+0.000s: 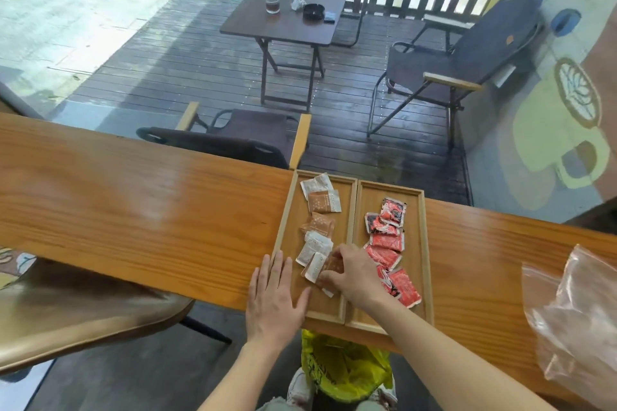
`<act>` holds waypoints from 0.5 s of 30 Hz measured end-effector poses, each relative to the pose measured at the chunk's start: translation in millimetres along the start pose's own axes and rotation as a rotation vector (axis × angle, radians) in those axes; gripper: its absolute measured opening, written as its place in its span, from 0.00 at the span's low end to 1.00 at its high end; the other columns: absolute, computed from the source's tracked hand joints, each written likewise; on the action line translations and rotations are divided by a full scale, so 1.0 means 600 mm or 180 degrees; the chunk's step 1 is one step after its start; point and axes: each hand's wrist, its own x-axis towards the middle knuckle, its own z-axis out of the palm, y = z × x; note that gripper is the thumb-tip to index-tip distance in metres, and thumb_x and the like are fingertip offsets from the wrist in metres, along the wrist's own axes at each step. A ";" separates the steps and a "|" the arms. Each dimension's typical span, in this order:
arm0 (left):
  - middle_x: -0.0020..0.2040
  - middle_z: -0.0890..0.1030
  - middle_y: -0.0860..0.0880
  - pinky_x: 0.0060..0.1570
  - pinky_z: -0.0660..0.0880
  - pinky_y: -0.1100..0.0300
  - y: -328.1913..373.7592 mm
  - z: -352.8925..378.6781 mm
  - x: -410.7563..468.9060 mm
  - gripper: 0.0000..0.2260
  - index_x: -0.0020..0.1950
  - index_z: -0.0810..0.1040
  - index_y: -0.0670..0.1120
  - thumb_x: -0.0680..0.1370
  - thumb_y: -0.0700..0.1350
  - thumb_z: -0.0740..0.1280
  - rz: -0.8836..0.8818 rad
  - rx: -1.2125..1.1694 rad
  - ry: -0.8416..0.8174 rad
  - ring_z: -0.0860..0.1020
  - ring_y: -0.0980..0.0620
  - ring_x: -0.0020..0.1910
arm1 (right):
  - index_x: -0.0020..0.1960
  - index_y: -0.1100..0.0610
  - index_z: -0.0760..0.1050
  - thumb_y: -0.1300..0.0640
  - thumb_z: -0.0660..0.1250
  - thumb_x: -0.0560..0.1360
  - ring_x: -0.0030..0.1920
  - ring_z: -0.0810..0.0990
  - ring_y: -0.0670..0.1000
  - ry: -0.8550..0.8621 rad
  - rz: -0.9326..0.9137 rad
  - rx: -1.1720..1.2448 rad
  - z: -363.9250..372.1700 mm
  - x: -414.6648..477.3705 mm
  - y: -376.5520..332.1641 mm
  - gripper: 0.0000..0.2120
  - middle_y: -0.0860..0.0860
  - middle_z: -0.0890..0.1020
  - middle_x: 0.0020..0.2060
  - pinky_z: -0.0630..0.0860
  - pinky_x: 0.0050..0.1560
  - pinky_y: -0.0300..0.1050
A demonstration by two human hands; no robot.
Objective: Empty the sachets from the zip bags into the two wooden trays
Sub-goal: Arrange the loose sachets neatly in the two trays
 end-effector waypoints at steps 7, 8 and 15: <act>0.67 0.74 0.44 0.68 0.60 0.50 0.063 -0.021 0.012 0.29 0.66 0.71 0.45 0.72 0.61 0.54 0.0304 -0.0581 0.0419 0.68 0.46 0.69 | 0.61 0.55 0.72 0.54 0.64 0.75 0.55 0.76 0.51 0.0213 0.0200 0.0776 -0.080 -0.035 0.048 0.15 0.52 0.77 0.57 0.75 0.58 0.48; 0.67 0.74 0.44 0.68 0.61 0.50 0.082 -0.023 0.018 0.28 0.66 0.71 0.45 0.73 0.61 0.56 0.0383 -0.0630 0.0421 0.69 0.45 0.69 | 0.60 0.55 0.73 0.54 0.64 0.76 0.53 0.76 0.50 0.0270 0.0241 0.0909 -0.096 -0.043 0.058 0.14 0.52 0.77 0.56 0.76 0.56 0.46; 0.72 0.67 0.49 0.71 0.58 0.54 0.240 -0.022 0.049 0.26 0.71 0.63 0.50 0.76 0.58 0.59 0.1283 -0.0629 -0.0022 0.62 0.51 0.72 | 0.64 0.57 0.71 0.55 0.65 0.75 0.51 0.74 0.47 0.1053 0.0651 0.1039 -0.205 -0.113 0.165 0.18 0.52 0.77 0.56 0.72 0.51 0.39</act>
